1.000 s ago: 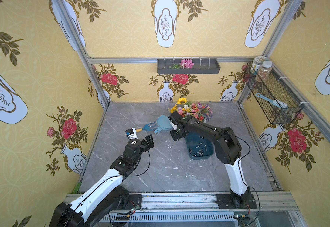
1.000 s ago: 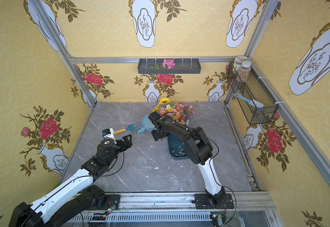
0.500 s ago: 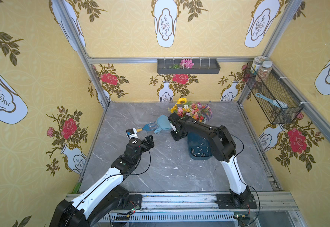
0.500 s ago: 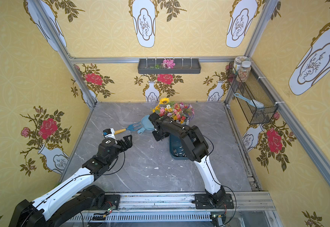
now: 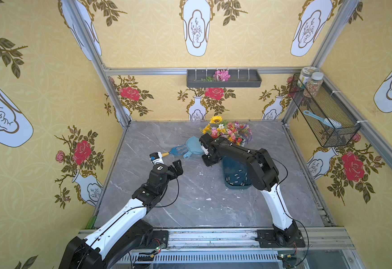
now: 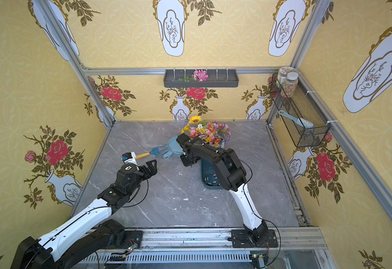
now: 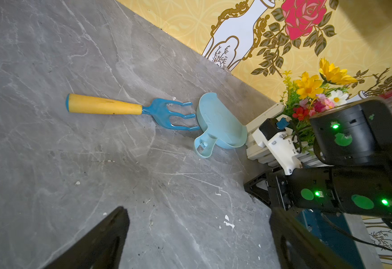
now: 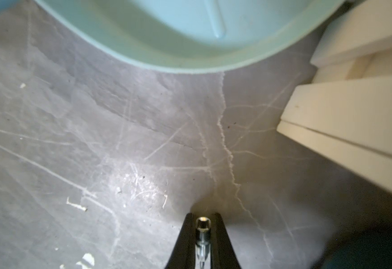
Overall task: Put the bit on the desktop into the storage box
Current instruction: Pick up the screwdriver bit from the center of the board.
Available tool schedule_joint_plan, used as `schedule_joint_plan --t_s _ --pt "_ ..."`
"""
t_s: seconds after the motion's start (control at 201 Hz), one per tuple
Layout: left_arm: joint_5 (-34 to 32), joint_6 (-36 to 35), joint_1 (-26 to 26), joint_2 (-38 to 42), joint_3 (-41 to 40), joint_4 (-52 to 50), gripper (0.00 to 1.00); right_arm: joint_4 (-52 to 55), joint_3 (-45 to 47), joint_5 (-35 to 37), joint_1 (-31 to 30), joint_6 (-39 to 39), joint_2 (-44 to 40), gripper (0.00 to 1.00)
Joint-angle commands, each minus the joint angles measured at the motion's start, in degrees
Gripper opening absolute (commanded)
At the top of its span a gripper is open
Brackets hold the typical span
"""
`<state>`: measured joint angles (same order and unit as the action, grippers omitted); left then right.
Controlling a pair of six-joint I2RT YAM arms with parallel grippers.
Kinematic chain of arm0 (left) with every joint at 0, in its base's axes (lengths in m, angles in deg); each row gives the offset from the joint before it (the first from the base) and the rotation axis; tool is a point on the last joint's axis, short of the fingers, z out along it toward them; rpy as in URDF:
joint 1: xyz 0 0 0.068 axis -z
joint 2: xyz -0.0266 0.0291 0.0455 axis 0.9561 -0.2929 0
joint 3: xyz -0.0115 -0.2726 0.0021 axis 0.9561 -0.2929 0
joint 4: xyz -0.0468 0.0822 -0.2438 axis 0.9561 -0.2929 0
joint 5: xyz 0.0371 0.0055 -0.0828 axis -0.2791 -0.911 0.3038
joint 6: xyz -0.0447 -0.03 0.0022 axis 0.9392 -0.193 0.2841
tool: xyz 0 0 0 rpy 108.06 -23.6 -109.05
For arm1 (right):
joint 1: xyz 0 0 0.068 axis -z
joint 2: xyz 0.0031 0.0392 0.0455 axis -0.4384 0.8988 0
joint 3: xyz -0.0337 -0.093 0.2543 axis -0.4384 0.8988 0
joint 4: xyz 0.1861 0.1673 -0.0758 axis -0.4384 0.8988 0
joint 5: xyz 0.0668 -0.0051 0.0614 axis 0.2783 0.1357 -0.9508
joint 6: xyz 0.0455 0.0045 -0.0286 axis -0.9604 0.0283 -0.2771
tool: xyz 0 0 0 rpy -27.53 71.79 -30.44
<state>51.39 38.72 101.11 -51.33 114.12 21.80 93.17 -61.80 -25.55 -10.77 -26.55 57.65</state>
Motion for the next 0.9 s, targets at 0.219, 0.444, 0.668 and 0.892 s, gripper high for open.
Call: schedule_joint_plan --t_s 0.219,0.444,0.668,0.892 --pt "-0.54 -0.56 -0.13 0.55 -0.18 0.09 1.0 1.78 2.0 -0.03 -0.13 -0.74 -1.49 0.09" --pt "-0.76 -0.58 -0.19 1.2 -0.4 -0.33 1.0 1.65 2.92 0.39 -0.75 -0.8 -5.12 0.09" --pt "-1.42 -0.72 -0.28 2.08 -0.4 -1.22 1.0 1.65 5.19 0.52 -1.4 -1.31 -10.43 0.08" --pt "-1.79 -0.91 -0.37 2.66 -0.23 -1.74 1.0 0.16 10.22 -0.04 -1.52 -1.96 -18.11 0.08"
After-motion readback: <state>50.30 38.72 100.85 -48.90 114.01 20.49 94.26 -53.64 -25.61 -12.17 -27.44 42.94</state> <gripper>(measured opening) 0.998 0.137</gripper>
